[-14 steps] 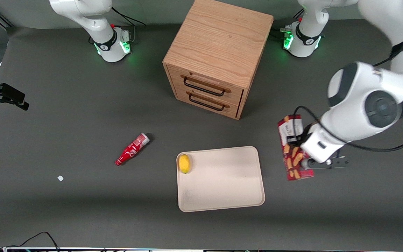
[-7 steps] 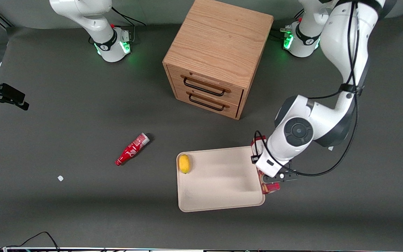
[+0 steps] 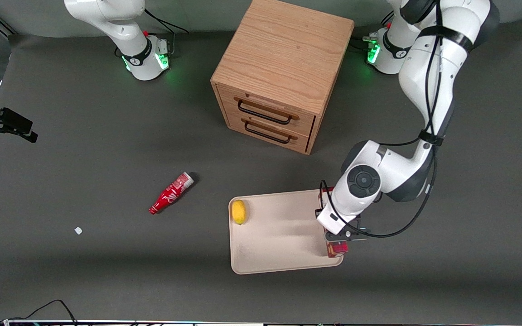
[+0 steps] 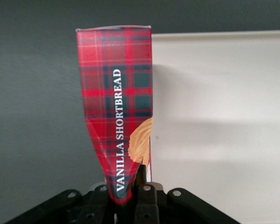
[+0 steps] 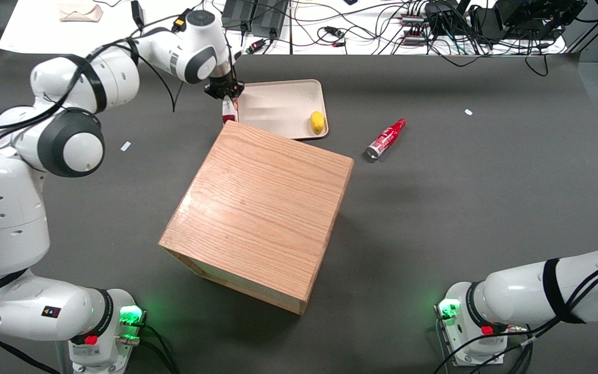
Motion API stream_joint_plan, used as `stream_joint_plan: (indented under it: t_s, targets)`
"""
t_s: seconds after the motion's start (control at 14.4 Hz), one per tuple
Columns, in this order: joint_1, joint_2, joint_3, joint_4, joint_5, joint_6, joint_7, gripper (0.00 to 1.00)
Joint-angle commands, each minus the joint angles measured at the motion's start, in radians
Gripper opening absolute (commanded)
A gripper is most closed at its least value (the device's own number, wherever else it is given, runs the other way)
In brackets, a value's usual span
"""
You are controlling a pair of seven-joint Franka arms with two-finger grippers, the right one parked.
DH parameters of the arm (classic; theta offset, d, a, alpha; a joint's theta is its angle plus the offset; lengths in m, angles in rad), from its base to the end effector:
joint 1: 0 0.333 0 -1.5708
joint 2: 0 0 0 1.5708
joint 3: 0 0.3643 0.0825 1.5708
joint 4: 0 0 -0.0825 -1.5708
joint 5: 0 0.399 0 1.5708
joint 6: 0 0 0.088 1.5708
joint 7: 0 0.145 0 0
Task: Place red cookie box on tray
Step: 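Carry the box over the white tray and lower it onto the tray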
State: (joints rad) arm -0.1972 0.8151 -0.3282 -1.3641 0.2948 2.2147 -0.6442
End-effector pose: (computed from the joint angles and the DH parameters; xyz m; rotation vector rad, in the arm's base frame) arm 0.7213 -0.3310 0.2428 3.1010 0.0883 0.1132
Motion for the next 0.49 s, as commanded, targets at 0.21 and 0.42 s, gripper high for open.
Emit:
stream_joint_plan:
  t_s: [0.21, 0.42]
  targets:
    - [-0.031, 0.035, 0.018, 0.036, 0.037, 0.013, -0.02, 0.0]
    - [-0.03, 0.038, 0.03, 0.036, 0.035, 0.013, -0.017, 0.0]
